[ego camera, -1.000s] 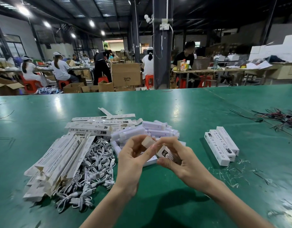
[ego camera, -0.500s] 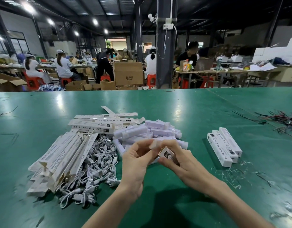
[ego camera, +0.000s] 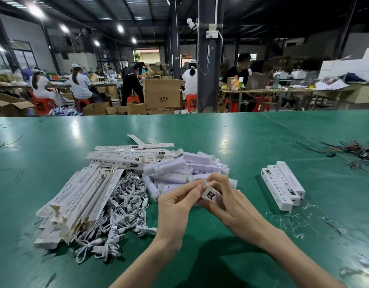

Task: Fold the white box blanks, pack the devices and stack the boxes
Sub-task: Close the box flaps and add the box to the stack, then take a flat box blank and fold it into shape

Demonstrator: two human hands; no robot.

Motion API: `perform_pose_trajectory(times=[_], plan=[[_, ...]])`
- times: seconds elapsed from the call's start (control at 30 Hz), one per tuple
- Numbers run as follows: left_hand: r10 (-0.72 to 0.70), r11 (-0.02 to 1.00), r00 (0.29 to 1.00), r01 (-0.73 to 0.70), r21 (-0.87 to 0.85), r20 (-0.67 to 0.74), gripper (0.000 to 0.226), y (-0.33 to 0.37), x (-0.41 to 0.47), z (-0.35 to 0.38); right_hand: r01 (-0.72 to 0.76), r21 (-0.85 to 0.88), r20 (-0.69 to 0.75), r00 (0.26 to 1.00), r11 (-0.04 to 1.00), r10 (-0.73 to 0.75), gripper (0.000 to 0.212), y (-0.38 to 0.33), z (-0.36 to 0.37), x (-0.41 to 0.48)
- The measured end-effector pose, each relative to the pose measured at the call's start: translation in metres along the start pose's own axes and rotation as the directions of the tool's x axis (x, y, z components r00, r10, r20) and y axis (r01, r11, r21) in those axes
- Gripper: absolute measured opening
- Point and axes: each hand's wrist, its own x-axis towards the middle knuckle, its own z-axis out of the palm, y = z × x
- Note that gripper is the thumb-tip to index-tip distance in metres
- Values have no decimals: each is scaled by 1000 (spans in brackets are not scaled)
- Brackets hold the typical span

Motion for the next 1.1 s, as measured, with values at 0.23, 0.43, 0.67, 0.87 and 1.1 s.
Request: perform_pose_trajectory(times=[0.23,0.43,0.67,0.87,1.1], plan=[[-30,997,999,33,-69,36,20,-2,0,-1,-25,-77,2,1000,997,25,44,-3,0,0],[29,999,999,-28,-40,16,19,-5,-1,0,-25,-131,-11,1000,991,23,58,-9,0,-1],[181,966,983,-184,184,32,22,-12,-4,0,-29,-288,11,999,957,34,60,-5,4,0],[287,863,950,-314,397,127,41,-20,-9,0,12,-415,14,1000,910,-7,56,3,3,0],[269,855,951,-307,417,150,42,-31,-9,-2,53,-488,15,999,871,-52,54,1,3,2]])
